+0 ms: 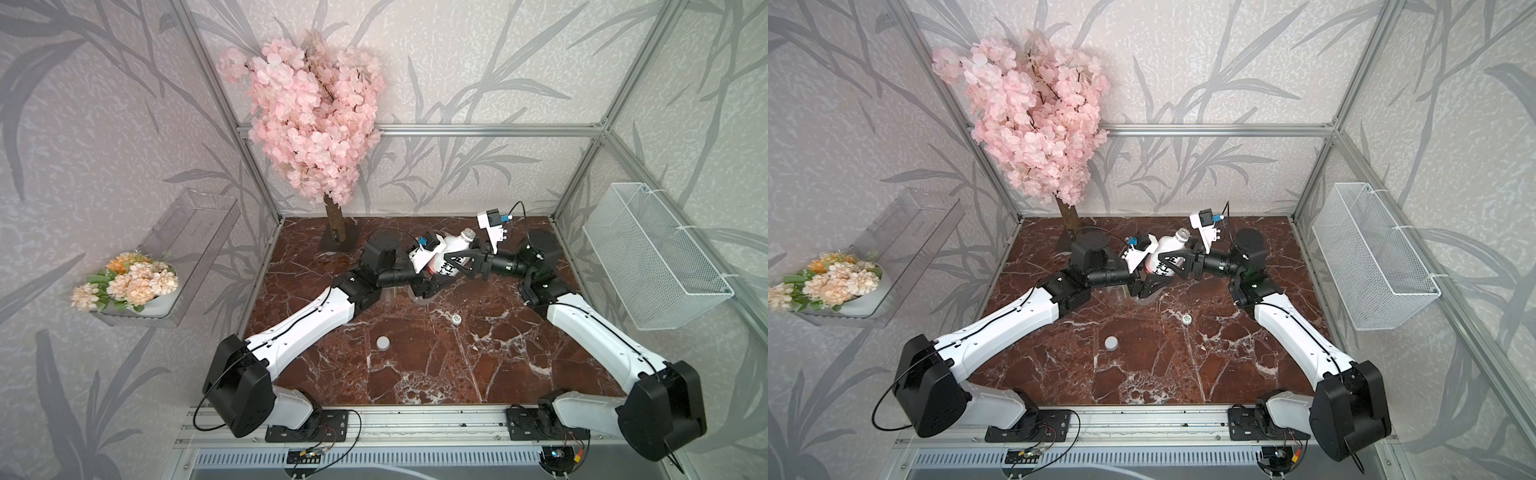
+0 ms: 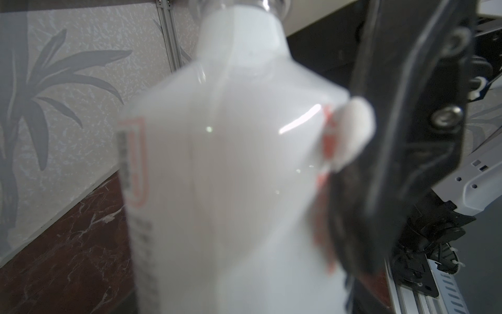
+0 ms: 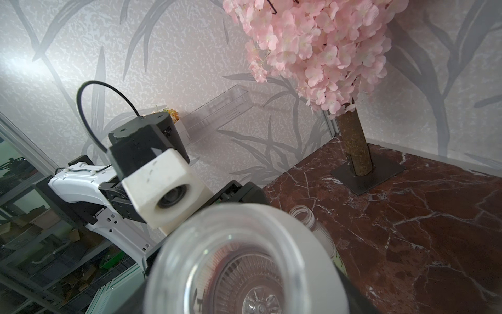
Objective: Screw on the bottle caps
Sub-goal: Pick up the plastic bottle at the center of the board.
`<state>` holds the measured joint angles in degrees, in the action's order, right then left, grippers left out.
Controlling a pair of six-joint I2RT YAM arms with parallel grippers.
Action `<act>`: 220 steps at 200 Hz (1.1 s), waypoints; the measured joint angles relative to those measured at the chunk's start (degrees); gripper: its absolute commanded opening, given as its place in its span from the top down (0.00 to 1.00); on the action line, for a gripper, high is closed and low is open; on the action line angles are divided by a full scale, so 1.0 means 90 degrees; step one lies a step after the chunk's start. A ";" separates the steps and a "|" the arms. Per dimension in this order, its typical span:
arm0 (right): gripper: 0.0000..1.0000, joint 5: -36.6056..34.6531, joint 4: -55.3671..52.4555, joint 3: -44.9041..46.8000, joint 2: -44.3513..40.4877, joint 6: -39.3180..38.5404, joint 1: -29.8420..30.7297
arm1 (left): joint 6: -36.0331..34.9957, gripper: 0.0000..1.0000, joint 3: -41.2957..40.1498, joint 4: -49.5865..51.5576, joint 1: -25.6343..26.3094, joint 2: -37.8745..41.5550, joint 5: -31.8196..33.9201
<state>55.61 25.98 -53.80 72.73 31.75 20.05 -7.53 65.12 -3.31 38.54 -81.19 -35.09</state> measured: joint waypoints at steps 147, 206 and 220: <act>0.10 -0.0355 -0.0444 0.0012 -0.0651 -0.0036 -0.0352 | -0.0041 0.32 -0.0503 -0.0022 -0.0005 0.0347 0.0437; 0.10 -0.0991 -0.2125 -0.0313 -0.1974 -0.0418 -0.1809 | -0.0012 0.31 -0.0891 0.0024 -0.0134 0.0627 0.0971; 0.10 -0.1270 -0.2953 -0.0559 -0.2076 -0.0736 -0.1889 | 0.0007 0.31 -0.0940 0.0022 -0.0143 0.0787 0.1093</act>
<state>44.18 -0.60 -58.83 54.04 25.12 3.05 -7.46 56.66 -3.11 37.26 -74.11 -25.26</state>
